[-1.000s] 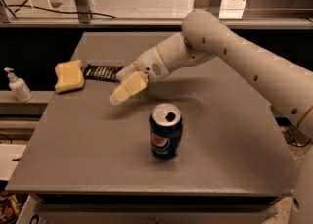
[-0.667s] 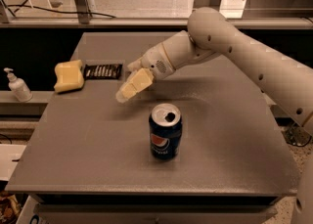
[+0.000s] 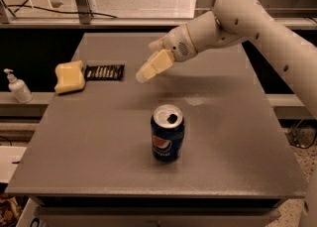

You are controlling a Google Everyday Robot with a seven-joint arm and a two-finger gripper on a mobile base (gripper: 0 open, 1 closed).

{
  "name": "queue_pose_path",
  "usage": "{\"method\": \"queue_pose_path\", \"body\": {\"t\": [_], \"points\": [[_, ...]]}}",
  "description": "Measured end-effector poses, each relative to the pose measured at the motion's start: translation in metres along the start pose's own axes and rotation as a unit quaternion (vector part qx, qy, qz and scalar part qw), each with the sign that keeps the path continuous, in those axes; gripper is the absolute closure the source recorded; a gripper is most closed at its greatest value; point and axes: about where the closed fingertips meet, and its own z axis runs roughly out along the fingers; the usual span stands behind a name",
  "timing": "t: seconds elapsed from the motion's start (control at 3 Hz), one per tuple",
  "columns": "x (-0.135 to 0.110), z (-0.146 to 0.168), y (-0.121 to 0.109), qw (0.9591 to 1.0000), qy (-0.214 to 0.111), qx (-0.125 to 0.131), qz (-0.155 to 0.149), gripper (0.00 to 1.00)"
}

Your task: Move rxbar chocolate near sponge

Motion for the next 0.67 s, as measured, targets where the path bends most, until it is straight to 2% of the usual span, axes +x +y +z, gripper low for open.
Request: {"method": "queue_pose_path", "body": {"t": [0.33, 0.67], "points": [[-0.0112, -0.0331, -0.0207, 0.9988, -0.023, 0.031, -0.029, 0.0], [-0.0151, -0.0351, -0.0217, 0.9985, -0.026, 0.033, -0.034, 0.0]]}}
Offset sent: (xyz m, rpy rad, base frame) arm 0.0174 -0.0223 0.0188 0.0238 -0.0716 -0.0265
